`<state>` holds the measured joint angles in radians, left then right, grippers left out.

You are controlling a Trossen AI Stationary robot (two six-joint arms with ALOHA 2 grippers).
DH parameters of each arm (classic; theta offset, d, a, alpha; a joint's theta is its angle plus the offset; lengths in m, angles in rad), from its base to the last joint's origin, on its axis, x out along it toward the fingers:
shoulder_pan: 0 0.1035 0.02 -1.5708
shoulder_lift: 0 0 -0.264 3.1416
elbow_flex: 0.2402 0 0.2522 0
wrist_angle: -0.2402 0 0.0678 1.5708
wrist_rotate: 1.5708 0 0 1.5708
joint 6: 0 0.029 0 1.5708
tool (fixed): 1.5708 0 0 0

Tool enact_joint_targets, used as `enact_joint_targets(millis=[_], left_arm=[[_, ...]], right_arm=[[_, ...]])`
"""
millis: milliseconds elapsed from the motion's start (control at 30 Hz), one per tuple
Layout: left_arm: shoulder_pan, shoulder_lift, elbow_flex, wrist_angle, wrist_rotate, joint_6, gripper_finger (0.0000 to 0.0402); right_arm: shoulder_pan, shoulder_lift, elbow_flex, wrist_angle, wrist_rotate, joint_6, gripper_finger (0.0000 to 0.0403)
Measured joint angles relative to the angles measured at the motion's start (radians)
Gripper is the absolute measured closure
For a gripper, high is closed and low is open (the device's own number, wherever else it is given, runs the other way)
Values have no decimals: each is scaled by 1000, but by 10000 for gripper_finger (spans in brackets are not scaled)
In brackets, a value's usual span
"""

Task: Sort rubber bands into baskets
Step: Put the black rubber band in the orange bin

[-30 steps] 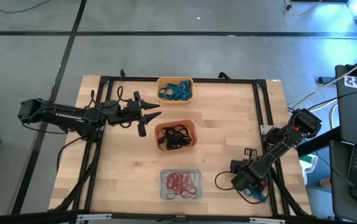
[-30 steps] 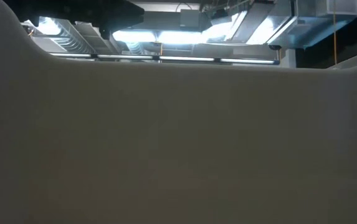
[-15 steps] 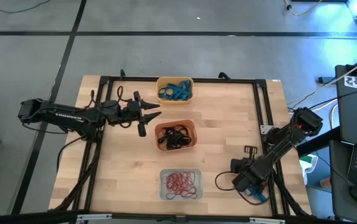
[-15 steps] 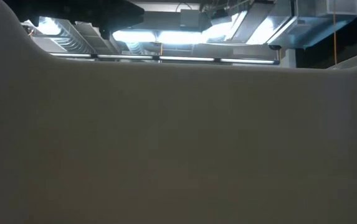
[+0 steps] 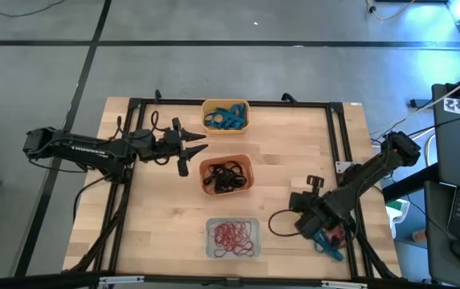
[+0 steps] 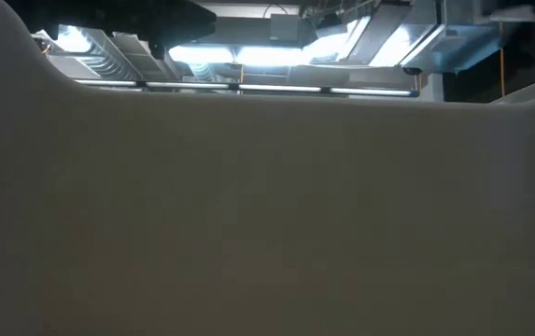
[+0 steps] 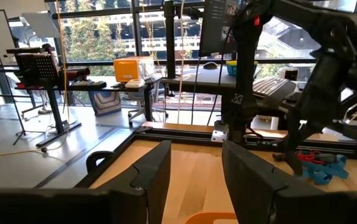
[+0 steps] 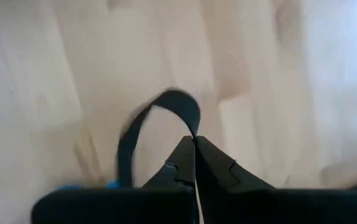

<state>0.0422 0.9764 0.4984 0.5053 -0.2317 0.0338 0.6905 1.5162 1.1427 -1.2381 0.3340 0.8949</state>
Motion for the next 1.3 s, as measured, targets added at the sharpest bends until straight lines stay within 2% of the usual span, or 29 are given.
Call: enact_joint_targets(millis=[367,533,733,1100,1300], left_arm=[[0,0,0,0,0,0,260],[0,0,0,0,0,0,260],[0,0,0,1,0,0,260],[0,0,0,1,0,0,260],[0,0,0,1,0,0,260]], right_arm=[[-114,-5,126,-7,278,-118,398],[-175,-5,157,46,350,-208,398],[-250,-5,168,192,368,-340,398],[-362,-5,168,586,366,-641,397],[-405,4,168,711,362,-725,397]])
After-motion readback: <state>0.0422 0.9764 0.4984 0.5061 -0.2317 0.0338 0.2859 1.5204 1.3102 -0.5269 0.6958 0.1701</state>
